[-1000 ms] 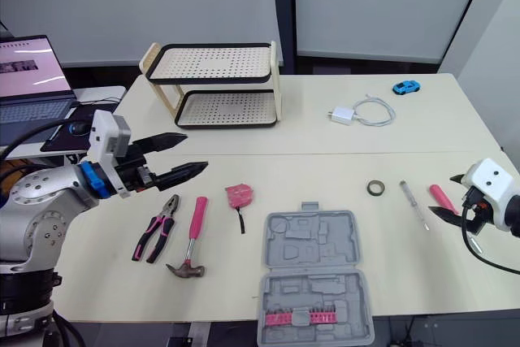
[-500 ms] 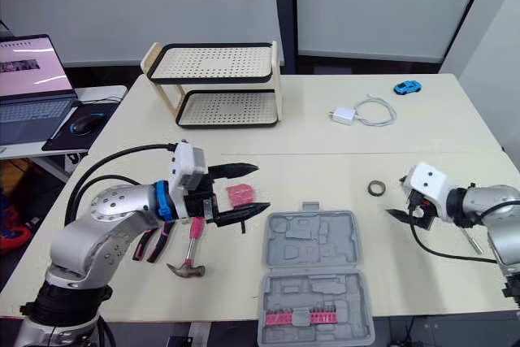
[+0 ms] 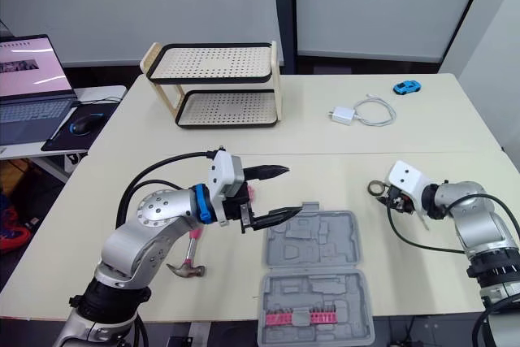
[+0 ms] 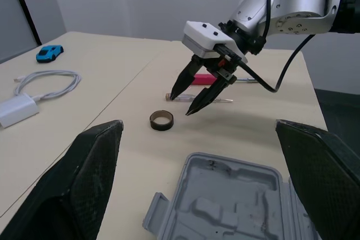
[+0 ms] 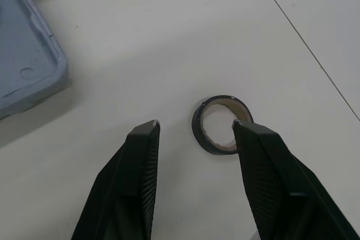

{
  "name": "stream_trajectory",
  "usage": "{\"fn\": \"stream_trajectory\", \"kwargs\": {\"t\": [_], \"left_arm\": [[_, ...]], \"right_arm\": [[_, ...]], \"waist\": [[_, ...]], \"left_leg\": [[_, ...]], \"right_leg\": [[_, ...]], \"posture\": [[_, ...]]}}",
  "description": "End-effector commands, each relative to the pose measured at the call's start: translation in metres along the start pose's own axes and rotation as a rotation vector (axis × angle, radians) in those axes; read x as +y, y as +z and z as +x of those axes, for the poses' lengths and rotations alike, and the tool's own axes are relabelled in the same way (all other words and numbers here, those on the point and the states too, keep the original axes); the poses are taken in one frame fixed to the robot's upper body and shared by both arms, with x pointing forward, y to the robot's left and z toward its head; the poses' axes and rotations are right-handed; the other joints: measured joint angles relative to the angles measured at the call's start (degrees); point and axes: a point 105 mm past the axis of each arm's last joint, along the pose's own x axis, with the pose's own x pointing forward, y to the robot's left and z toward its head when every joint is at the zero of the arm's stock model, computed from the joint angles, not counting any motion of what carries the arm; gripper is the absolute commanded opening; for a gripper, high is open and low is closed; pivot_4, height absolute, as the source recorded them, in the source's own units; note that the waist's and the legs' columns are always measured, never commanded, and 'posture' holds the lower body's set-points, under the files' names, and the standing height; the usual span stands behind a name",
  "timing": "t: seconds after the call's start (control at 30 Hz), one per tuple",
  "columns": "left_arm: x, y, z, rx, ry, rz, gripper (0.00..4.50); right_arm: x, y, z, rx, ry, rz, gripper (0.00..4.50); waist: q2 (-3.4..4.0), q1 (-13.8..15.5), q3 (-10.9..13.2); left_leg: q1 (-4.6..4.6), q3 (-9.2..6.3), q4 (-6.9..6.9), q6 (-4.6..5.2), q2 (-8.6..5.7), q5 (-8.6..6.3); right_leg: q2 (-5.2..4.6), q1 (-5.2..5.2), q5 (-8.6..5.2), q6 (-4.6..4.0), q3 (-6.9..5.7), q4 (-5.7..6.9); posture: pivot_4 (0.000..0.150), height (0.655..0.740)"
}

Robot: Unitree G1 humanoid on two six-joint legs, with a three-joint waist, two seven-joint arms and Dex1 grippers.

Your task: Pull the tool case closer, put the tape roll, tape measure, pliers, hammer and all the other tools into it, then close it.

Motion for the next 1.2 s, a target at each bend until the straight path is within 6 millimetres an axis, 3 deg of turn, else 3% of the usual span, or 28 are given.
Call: {"fn": "stream_trajectory", "kwargs": {"t": [0.03,0.23,0.77,0.87,1.0,1.1,1.2], "left_arm": [[-0.001,0.005,0.005,-0.015,-0.027,0.051,4.50],[0.006,0.005,0.006,-0.014,-0.014,0.063,4.50],[0.000,0.007,0.012,-0.027,-0.031,0.071,4.50],[-0.001,0.007,0.014,-0.031,-0.032,0.075,4.50],[-0.001,0.006,0.015,-0.032,-0.036,0.062,4.50],[0.001,0.006,0.013,-0.030,-0.032,0.060,4.50],[0.000,0.007,0.008,-0.041,-0.025,0.036,4.50]], "right_arm": [[-0.008,0.008,0.006,-0.025,-0.024,-0.011,2.15],[-0.011,0.007,0.018,-0.011,-0.018,0.017,2.15],[-0.016,-0.009,0.031,0.056,-0.043,0.136,2.15],[-0.016,-0.009,0.032,0.055,-0.046,0.141,1.50],[-0.016,-0.008,0.033,0.051,-0.047,0.145,0.09],[-0.017,-0.008,0.033,0.056,-0.050,0.138,0.04],[-0.016,0.007,0.028,0.019,-0.022,0.108,0.04]], "waist": [[0.00,-0.03,0.00],[0.00,0.04,0.00],[0.00,-0.04,0.00],[0.00,-0.05,0.00],[0.00,-0.06,0.00],[0.00,-0.05,0.00],[0.00,-0.10,0.00]], "left_leg": [[-0.01,0.01,0.00,0.00,-0.01,0.00],[-0.01,-0.02,0.00,-0.01,-0.01,0.00],[-0.01,0.00,0.00,-0.01,-0.02,0.01],[-0.01,0.00,0.00,-0.01,-0.01,0.01],[-0.01,0.00,0.00,-0.01,-0.01,0.01],[-0.01,0.00,0.00,-0.01,-0.02,0.01],[-0.01,0.00,0.00,-0.01,-0.01,0.01]], "right_leg": [[-0.01,-0.01,0.00,0.00,0.01,0.00],[0.00,-0.02,0.00,0.00,0.00,0.00],[-0.01,-0.02,0.00,0.00,0.01,0.00],[-0.01,-0.03,0.00,0.00,0.01,0.00],[0.00,-0.03,0.00,0.00,0.01,0.00],[-0.01,-0.03,0.00,0.00,0.01,0.00],[-0.01,-0.03,0.00,0.00,0.01,0.00]], "posture": [[0.150,0.7400],[0.150,0.7400],[0.150,0.7400],[0.150,0.7400],[0.150,0.7400],[0.150,0.7400],[0.150,0.7400]]}}
